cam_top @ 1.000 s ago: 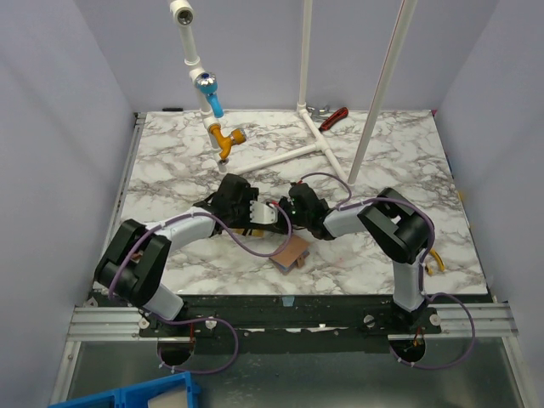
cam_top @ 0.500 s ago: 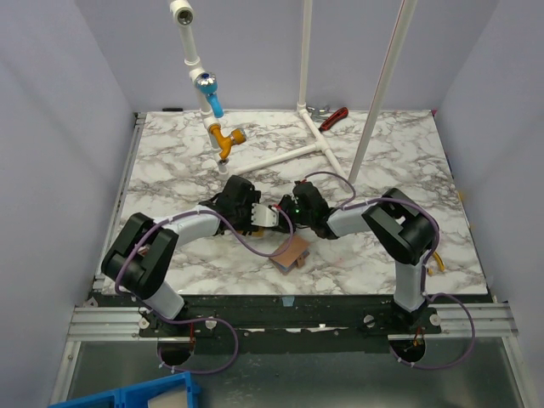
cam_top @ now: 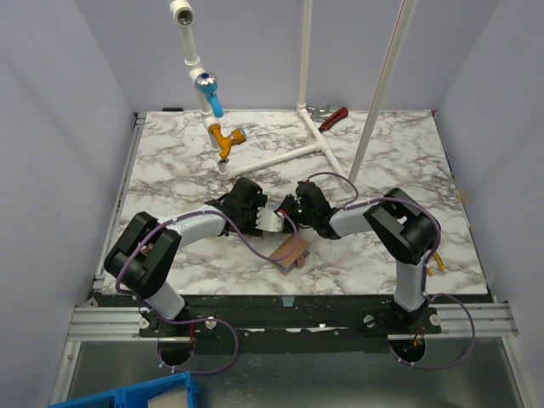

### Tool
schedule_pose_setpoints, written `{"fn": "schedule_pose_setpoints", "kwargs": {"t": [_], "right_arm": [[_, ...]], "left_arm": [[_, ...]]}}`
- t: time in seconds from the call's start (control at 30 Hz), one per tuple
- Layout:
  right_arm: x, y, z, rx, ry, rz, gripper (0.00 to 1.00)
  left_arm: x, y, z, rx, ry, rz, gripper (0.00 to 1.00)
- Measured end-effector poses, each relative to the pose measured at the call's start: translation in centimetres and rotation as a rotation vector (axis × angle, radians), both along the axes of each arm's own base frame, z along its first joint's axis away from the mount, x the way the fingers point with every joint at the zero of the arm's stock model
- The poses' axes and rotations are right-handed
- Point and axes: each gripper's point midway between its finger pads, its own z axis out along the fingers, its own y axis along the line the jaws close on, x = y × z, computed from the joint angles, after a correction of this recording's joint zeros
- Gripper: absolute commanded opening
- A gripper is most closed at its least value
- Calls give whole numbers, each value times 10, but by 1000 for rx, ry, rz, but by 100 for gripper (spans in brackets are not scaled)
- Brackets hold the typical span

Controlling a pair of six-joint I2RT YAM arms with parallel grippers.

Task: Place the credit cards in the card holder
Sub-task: Pick up the credit card from the center of the board.

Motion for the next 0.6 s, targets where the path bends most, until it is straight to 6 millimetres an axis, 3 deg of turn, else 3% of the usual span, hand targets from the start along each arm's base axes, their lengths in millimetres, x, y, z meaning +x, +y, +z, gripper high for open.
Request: {"fn": "schedule_pose_setpoints", "kwargs": {"t": [0.6], "right_arm": [[1,2,3,8,-10,11,32]], "left_arm": [[-3,-4,-1,-13,14,-7,71]]}}
